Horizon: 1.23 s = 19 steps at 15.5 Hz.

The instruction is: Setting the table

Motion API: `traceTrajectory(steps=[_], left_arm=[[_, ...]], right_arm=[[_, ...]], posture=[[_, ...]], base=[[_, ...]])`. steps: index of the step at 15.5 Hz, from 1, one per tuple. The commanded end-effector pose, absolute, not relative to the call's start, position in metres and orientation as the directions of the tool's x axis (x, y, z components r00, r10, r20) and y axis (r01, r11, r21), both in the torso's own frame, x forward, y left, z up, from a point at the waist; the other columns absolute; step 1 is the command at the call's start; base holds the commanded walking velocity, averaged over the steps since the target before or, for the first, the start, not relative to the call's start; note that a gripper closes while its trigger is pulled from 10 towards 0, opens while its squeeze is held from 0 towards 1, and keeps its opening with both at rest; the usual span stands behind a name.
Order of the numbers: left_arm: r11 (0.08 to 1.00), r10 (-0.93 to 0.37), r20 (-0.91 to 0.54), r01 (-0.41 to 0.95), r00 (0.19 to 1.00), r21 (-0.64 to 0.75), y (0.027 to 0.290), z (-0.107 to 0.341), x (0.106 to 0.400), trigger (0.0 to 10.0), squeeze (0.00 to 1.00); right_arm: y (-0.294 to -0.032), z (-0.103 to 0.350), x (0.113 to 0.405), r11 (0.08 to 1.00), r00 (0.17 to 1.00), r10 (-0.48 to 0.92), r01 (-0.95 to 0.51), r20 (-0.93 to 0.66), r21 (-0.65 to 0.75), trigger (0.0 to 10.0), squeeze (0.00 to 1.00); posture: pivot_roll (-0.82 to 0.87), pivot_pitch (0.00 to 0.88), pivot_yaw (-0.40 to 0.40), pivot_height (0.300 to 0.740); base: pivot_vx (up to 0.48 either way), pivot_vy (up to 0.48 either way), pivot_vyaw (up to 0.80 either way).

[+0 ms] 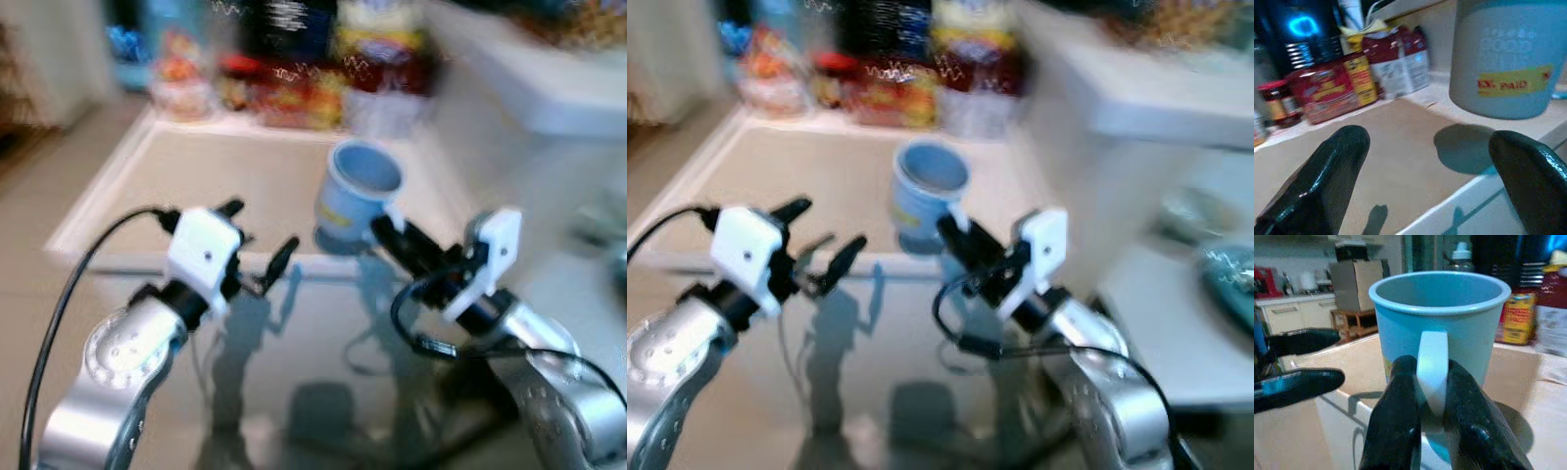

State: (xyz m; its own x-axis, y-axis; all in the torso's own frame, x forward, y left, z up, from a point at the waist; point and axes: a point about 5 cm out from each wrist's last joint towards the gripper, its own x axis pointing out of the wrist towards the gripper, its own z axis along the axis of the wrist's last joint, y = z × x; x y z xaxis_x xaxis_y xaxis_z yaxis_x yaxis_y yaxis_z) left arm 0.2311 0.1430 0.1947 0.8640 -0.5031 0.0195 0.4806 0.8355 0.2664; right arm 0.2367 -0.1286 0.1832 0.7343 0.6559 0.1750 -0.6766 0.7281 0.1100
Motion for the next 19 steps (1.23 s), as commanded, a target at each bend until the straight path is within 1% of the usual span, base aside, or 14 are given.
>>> traceTrajectory(steps=[1,8,10,12,14,15,17,19], left_arm=[[0.829,-0.517,0.036,0.49,0.855,0.27,0.141,0.198,0.231,10.0,0.0],[0.828,-0.516,0.041,0.486,0.856,0.279,0.139,0.198,0.233,10.0,0.0],[0.831,-0.51,0.04,0.48,0.859,0.283,0.14,0.198,0.234,10.0,0.0],[0.851,-0.452,0.026,0.422,0.892,0.312,0.145,0.196,0.241,10.0,0.0],[0.877,-0.382,0.038,0.349,0.923,0.329,0.149,0.196,0.251,10.0,0.0],[0.885,-0.364,0.043,0.331,0.93,0.326,0.15,0.196,0.253,10.0,0.0],[0.916,-0.283,0.065,0.25,0.957,0.314,0.153,0.198,0.263,10.0,0.0],[0.928,-0.259,0.082,0.225,0.962,0.296,0.153,0.201,0.268,10.0,0.0]], right_arm=[[-0.13,0.189,0.236,0.725,0.728,0.661,-0.682,0.185,0.091,10.0,0.0],[-0.128,0.188,0.236,0.712,0.711,0.682,-0.699,0.173,0.068,10.0,0.0],[-0.127,0.187,0.236,0.716,0.715,0.68,-0.695,0.162,0.066,10.0,0.0],[-0.131,0.184,0.242,0.759,0.755,0.64,-0.65,0.139,0.034,10.0,0.0],[-0.139,0.179,0.257,0.855,0.851,0.516,-0.518,0.097,-0.006,10.0,0.0],[-0.141,0.178,0.26,0.872,0.868,0.489,-0.49,0.091,-0.015,10.0,0.0],[-0.142,0.179,0.268,0.901,0.896,0.434,-0.432,0.098,-0.037,10.0,0.0],[-0.143,0.182,0.275,0.929,0.922,0.368,-0.369,0.123,-0.013,10.0,0.0]], posture=[[0.08,0.0,-0.032,0.74],[0.08,0.0,-0.033,0.74],[0.08,0.0,-0.033,0.74],[0.08,0.0,-0.031,0.74],[0.07,0.0,-0.027,0.74],[0.07,0.0,-0.027,0.74],[0.07,0.0,-0.024,0.74],[0.06,0.001,-0.023,0.74]], base=[[0.0,-0.435,-0.8],[0.0,-0.469,-0.8],[0.0,-0.48,0.0],[0.0,-0.48,0.0],[0.0,-0.48,0.65],[0.0,-0.48,0.8],[0.0,-0.48,0.8],[0.0,-0.48,0.8]])
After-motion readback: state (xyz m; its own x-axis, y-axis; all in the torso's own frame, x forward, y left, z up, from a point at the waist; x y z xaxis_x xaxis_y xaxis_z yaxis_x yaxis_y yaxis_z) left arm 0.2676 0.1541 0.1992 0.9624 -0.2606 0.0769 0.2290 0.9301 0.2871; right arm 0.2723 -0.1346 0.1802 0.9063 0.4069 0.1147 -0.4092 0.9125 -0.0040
